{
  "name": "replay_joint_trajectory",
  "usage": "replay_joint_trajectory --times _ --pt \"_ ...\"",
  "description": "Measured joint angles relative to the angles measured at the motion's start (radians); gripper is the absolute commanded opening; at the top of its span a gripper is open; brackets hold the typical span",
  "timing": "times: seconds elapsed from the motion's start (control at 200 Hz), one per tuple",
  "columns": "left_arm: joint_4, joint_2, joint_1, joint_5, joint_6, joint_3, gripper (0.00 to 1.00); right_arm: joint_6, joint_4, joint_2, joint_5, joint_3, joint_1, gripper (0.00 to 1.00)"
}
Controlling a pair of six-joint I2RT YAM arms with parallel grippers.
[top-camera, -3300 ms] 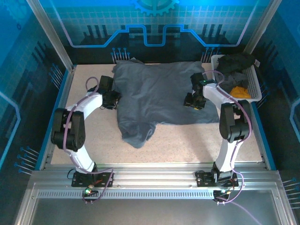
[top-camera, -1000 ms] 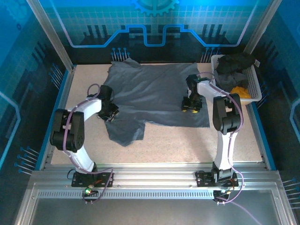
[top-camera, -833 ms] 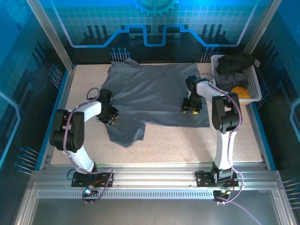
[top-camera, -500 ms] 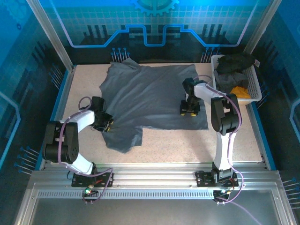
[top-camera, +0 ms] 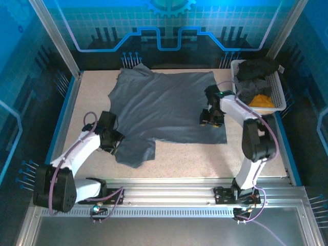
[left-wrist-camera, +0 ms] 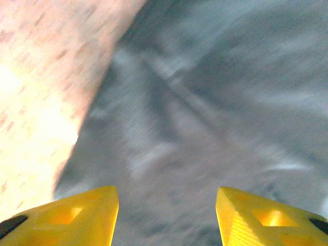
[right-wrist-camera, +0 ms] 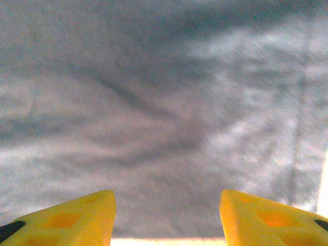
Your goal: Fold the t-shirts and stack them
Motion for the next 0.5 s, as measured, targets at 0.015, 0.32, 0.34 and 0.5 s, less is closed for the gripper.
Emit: replay_joint_trajectory --times 0.015,0.32,0.34,0.5 --pt "-0.011 -0.012 -0.005 0.006 -0.006 -0.014 0.52 0.005 0.005 -0.023 -0.006 -0.021 -0.006 0.57" --pt "-0.093 -0.093 -0.044 0.111 -0.133 -0.188 0.53 0.132 0.056 -0.294 -0.091 -0.358 -0.288 0.59" --pt "-0.081 -0.081 -0.047 0.116 -0.141 -0.19 0.53 0.135 0.061 -0.294 -0.098 -0.362 -0.295 0.59" --pt "-0.008 0.01 -0.066 0.123 -0.182 -0.185 0.51 0.142 0.105 -0.294 -0.13 -0.376 -0.324 0.58"
